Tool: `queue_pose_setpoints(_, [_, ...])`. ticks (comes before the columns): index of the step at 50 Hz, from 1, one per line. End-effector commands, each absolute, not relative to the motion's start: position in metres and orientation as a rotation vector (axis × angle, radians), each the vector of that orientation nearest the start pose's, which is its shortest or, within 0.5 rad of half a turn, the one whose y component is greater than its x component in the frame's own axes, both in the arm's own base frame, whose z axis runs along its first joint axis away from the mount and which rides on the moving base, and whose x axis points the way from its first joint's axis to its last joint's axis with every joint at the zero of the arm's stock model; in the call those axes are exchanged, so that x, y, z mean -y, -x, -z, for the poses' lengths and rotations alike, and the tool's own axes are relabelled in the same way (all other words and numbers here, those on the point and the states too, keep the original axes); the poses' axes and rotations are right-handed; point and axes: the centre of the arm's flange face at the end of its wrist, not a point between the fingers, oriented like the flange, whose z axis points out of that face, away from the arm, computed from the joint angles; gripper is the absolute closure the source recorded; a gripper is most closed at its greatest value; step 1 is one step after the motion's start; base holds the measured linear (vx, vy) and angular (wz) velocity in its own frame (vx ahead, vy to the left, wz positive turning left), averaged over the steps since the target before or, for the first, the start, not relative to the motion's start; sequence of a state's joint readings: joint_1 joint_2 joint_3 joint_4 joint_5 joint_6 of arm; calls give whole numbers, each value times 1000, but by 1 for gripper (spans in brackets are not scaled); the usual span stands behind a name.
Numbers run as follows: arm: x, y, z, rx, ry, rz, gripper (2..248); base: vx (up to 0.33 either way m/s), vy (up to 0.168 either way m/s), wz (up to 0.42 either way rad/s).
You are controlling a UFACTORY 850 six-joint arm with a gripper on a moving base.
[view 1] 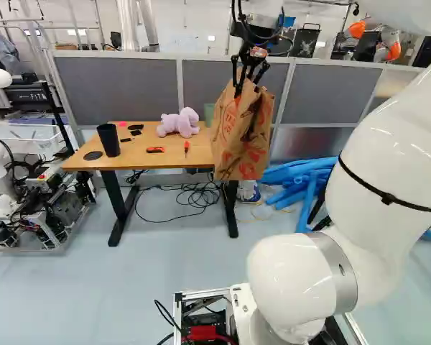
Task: Pick up the bag on the ground and place it on the table
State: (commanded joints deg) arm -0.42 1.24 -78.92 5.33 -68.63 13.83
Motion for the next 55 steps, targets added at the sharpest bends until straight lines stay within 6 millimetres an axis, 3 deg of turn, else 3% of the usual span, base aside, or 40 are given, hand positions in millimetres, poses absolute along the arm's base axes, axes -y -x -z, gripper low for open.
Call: queue_pose_setpoints(55, [-4, -455, -741, -412, 2987, 287, 225, 110, -3, -10])
